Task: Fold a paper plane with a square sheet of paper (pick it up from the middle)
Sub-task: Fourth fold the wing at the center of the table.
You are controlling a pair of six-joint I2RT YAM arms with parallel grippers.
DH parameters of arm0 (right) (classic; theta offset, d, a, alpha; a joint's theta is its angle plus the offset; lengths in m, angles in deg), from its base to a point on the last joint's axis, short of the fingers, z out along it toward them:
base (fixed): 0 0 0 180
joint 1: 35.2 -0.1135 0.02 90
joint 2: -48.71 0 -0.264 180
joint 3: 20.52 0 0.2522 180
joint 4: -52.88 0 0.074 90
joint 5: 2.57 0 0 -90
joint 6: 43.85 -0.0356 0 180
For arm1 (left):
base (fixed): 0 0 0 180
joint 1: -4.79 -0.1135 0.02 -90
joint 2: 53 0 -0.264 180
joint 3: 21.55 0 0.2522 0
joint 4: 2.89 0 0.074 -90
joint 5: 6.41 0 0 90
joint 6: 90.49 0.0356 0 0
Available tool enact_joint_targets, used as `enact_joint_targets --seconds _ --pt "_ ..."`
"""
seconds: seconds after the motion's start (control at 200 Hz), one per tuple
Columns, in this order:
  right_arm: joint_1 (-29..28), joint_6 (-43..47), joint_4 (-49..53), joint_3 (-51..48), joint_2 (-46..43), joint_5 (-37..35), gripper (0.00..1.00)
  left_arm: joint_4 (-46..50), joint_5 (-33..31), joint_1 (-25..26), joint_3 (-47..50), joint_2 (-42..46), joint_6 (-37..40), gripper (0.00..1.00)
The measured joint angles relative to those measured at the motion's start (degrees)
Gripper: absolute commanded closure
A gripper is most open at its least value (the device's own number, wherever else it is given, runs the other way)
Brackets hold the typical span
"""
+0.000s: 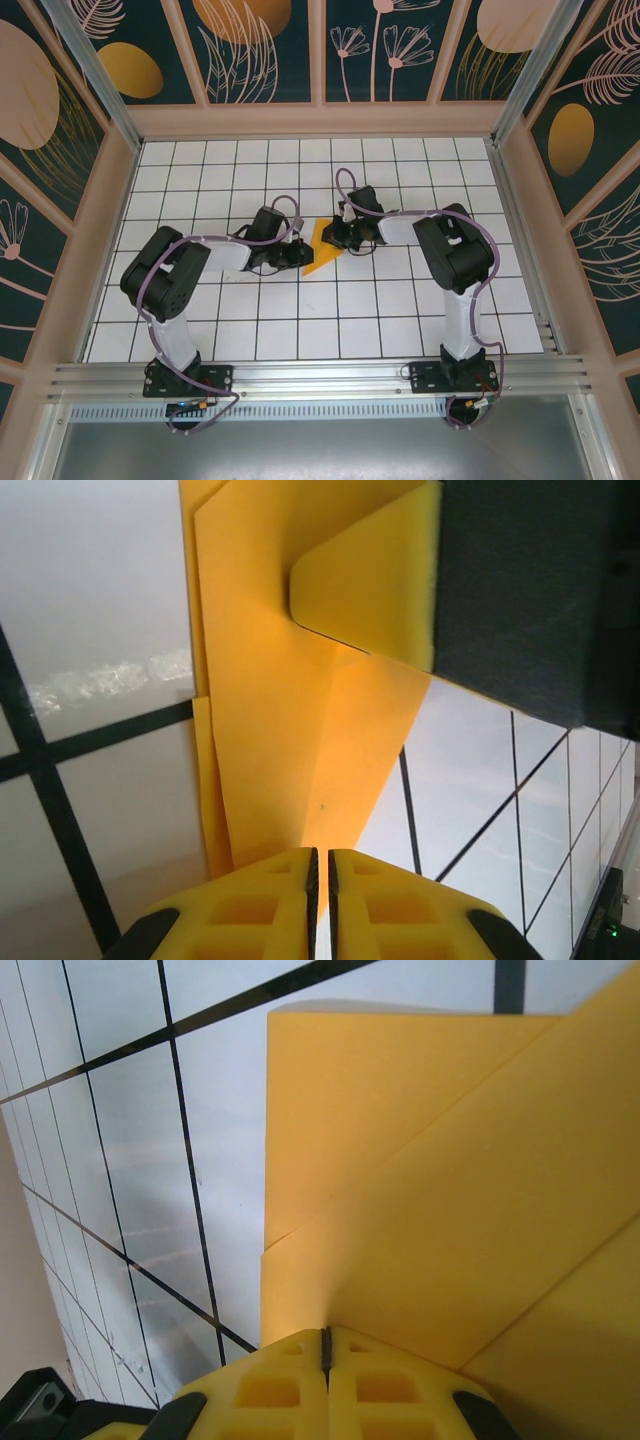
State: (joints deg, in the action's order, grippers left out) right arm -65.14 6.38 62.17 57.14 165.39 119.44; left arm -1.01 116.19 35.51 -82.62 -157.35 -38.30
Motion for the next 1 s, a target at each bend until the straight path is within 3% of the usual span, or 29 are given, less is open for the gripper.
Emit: enact_joint_targets --seconds 1.001 --pt "0.37 0.02 1.14 1.01 0.74 1.29 1.0 1.9 -0.79 1.22 1.68 2.67 -0.2 0.84"
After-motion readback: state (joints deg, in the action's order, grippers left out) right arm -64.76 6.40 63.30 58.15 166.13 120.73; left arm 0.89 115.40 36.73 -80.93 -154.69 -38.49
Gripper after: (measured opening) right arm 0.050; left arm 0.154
